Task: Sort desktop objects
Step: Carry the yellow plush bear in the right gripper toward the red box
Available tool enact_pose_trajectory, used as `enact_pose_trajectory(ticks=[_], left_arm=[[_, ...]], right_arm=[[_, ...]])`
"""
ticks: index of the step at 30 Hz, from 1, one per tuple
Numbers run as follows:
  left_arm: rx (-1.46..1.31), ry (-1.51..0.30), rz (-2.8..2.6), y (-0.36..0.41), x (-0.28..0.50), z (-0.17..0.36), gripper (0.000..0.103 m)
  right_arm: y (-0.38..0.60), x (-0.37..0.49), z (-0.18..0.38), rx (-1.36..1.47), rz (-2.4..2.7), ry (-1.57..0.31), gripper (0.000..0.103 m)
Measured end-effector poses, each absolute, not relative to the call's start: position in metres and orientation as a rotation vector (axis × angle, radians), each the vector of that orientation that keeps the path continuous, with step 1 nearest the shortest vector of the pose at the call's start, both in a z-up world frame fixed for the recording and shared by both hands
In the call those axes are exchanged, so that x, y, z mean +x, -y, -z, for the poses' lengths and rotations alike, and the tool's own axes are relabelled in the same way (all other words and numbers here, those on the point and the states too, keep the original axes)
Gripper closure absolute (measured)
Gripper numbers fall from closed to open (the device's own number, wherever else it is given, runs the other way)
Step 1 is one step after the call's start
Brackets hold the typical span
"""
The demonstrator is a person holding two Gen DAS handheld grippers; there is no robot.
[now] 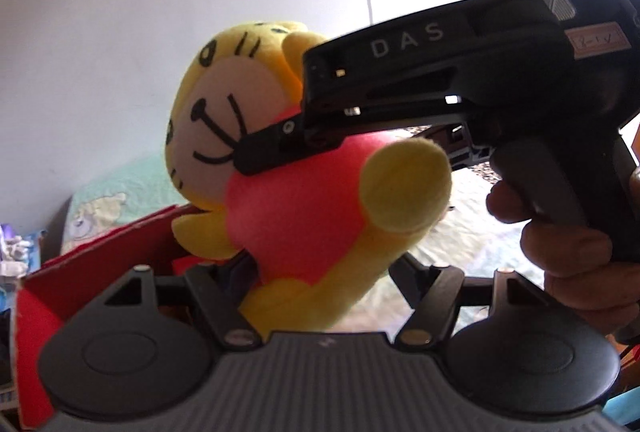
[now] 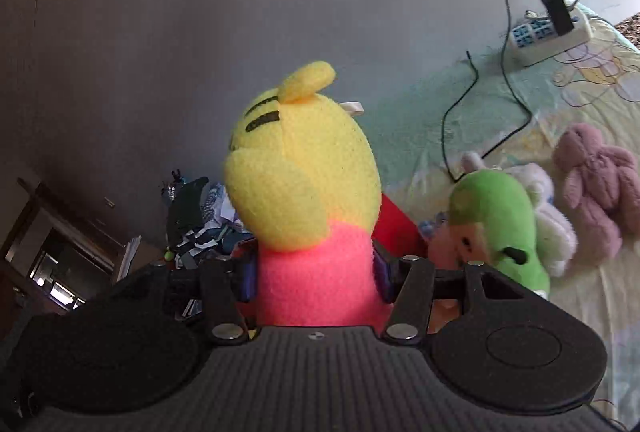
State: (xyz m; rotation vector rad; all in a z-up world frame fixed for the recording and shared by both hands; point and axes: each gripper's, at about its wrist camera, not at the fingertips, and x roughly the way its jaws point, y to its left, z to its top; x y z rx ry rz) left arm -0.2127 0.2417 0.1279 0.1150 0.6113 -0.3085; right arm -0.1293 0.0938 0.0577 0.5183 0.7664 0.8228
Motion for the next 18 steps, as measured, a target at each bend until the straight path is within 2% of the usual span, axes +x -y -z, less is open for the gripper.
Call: enact_pose_trajectory(ticks=[6, 9, 10, 18], left_arm=[[0.193, -0.639, 0.158, -0.312, -0.238, -0.112, 0.031], [0.178, -0.687, 0.112, -0.344, -0.243, -0.101, 0.029], [0.156, -0.716, 0.11, -0.362, -0.22, -0.086, 0.028], [0.131, -0.805, 0.056, -0.402, -0.219, -0.051, 0.027]], right_arm=[[-0.199, -0.141, -0.059, 0.449, -0.929, -0.756, 0.047], [-0.252, -0.121, -0.041, 0.425, -0.915, -0.789, 0.047], [-0.266, -0.119, -0.035, 0.423, -0.919, -0.805, 0.047], [-0.304, -0.127, -0.003, 0.446, -0.923, -0.95, 0.047]])
